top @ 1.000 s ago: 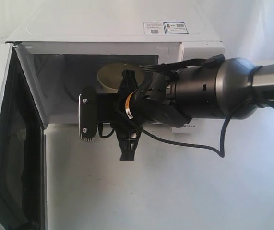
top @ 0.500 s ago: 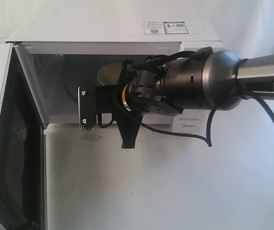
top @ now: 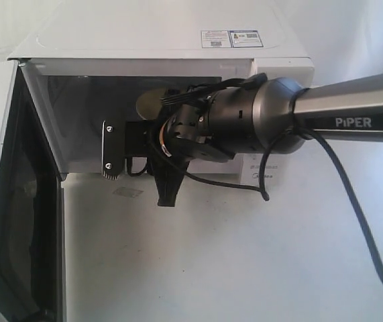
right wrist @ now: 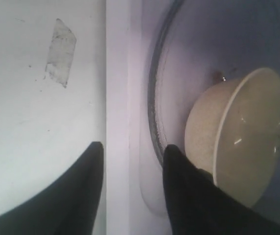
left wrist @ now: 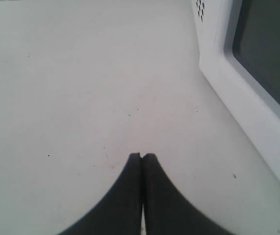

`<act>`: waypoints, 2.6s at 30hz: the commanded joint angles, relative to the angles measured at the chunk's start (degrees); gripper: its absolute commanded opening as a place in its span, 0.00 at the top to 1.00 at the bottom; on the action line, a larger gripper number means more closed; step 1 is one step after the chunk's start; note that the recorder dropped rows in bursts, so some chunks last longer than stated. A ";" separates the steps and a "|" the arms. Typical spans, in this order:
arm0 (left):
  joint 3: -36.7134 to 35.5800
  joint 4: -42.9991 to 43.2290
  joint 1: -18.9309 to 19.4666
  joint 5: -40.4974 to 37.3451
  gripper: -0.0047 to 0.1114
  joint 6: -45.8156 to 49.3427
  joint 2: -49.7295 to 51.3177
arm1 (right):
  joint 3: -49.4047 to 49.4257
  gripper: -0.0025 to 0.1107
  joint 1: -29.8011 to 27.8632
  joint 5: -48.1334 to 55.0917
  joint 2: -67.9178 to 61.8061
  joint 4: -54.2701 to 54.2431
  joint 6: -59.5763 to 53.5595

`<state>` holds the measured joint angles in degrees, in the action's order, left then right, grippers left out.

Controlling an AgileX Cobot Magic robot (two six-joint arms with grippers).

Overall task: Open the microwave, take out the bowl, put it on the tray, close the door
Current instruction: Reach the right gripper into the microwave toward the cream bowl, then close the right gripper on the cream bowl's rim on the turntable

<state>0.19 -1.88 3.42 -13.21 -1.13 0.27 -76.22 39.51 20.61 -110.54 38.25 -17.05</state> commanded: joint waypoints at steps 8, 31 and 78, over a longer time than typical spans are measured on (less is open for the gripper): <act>-0.19 -0.24 -0.23 -0.09 0.96 -0.08 -0.27 | -1.79 0.53 0.08 2.17 0.00 0.34 1.06; -0.19 -0.24 -0.23 -0.09 0.96 -0.08 -0.27 | -2.77 0.47 -0.12 0.10 -4.52 15.64 16.38; -0.19 -0.24 -0.23 -0.09 0.96 -0.08 -0.27 | -5.95 0.52 -2.99 -4.29 -5.01 17.90 17.05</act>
<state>0.19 -1.88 3.42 -13.21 -1.13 0.27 -81.66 36.94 17.94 -115.96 53.88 0.00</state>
